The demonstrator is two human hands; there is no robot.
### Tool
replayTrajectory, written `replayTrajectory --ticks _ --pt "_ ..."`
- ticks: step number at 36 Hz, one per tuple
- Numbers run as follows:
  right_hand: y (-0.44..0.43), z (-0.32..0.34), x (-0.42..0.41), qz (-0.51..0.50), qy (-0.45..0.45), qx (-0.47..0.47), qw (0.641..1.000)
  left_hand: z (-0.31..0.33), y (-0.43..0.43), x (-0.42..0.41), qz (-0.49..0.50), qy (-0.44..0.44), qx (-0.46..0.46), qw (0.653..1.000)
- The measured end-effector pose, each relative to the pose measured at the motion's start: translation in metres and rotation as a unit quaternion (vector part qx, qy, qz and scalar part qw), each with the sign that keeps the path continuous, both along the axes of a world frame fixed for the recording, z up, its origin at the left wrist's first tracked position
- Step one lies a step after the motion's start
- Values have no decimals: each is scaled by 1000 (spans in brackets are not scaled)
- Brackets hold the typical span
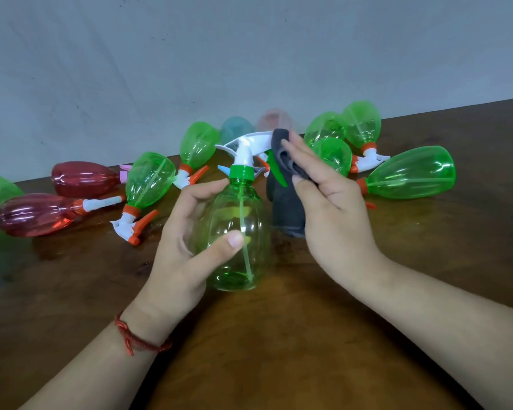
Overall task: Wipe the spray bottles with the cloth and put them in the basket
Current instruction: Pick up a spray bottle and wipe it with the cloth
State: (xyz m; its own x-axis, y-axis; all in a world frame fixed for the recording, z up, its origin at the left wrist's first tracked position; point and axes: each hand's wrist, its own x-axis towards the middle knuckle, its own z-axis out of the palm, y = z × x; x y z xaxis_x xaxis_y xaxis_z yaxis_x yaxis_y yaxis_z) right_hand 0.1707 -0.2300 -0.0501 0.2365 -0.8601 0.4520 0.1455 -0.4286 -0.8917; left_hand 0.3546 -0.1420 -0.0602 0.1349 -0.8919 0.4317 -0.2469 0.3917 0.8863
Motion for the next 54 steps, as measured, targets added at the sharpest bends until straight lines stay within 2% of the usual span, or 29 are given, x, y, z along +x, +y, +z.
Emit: replayTrajectory --ticks 7,12,15,17,19,23,26,29,32,35,39,44,47,51,54 --pt "2 0 2 21 -33 10 999 0 1 1 17 16 -23 999" --pt "-13 3 -9 0 -12 35 999 -1 1 19 25 51 -29 998" --pt "-16 4 -9 -16 -46 47 998 -3 1 14 14 23 -15 1000" --pt "-10 3 -4 11 -49 46 998 -6 2 10 -4 8 -17 1000" --pt "-6 -1 0 45 -52 54 996 -5 2 12 0 28 -27 999" --pt "-16 5 -6 67 9 65 996 1 4 24 29 40 -40 998" --pt "-29 14 -15 39 35 61 997 5 4 22 35 15 -23 999" --pt "-38 18 -22 -28 -9 68 997 4 3 19 26 -15 -6 1000" --pt "-33 22 -23 -69 -5 4 998 2 4 16 23 -54 -8 998" --pt "-23 17 -19 -55 89 -107 989 3 6 10 -2 -89 -3 996" --pt "-20 11 -16 -72 200 -228 950 3 6 8 -1 -152 -11 988" --pt "-16 15 -17 -30 194 -274 942 2 4 8 8 -216 -22 976" --pt "-20 17 -23 -26 202 -243 948 1 4 10 -6 -203 -18 979" --pt "-37 13 -31 -41 227 -131 964 1 6 15 -18 -180 -14 983" --pt "-44 12 -32 -39 171 -23 984 3 8 16 -3 -145 -24 989"
